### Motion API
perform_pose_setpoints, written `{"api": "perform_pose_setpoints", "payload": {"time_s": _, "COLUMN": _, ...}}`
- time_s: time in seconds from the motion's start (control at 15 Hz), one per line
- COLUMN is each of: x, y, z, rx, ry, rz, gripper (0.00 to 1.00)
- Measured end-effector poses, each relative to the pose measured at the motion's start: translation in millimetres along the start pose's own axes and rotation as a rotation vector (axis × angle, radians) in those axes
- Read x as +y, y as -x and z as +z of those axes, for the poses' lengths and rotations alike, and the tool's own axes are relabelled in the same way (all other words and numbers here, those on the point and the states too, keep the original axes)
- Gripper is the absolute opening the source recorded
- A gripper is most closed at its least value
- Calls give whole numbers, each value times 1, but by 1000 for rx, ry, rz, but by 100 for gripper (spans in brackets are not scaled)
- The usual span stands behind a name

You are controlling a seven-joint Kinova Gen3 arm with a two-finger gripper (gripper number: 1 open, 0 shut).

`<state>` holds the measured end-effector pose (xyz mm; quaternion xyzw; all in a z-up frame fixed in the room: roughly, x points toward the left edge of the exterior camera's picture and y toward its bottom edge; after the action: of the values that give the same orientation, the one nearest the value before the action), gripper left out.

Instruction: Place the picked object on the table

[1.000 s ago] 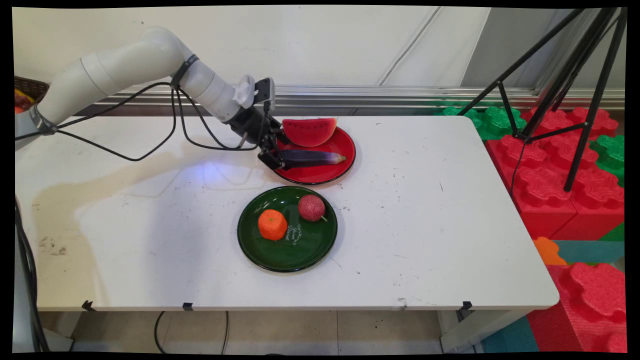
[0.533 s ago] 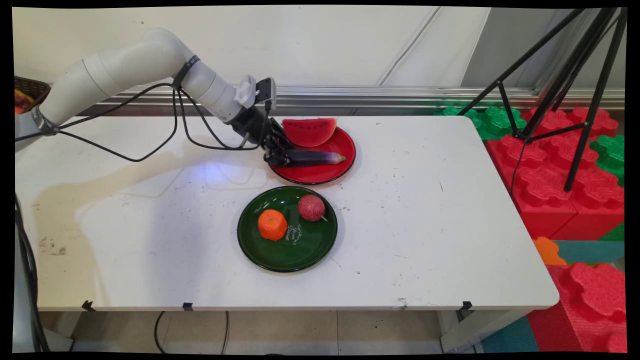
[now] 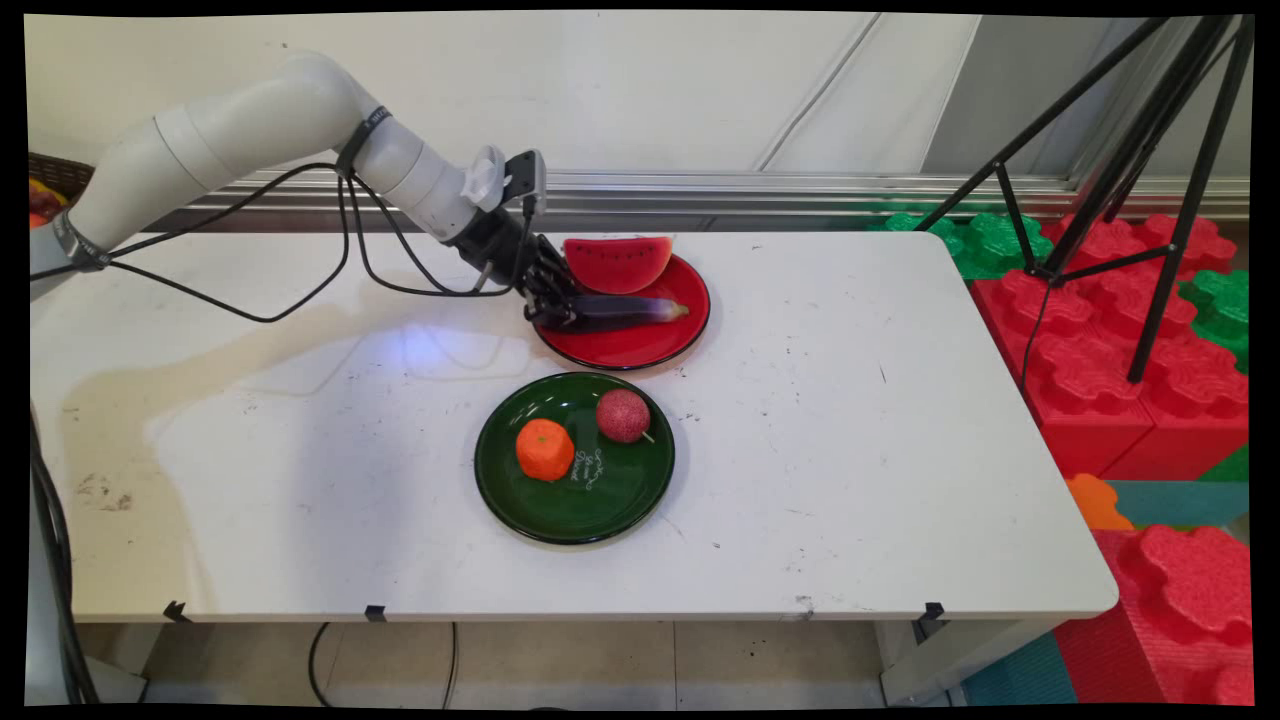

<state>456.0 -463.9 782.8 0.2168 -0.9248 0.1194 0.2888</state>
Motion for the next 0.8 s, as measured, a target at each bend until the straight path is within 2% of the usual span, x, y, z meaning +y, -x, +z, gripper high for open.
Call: {"api": "perform_pose_setpoints", "payload": {"time_s": 0.8, "x": 5, "y": -4, "z": -49, "rx": 42, "ry": -15, "rz": 16, "gripper": 0}}
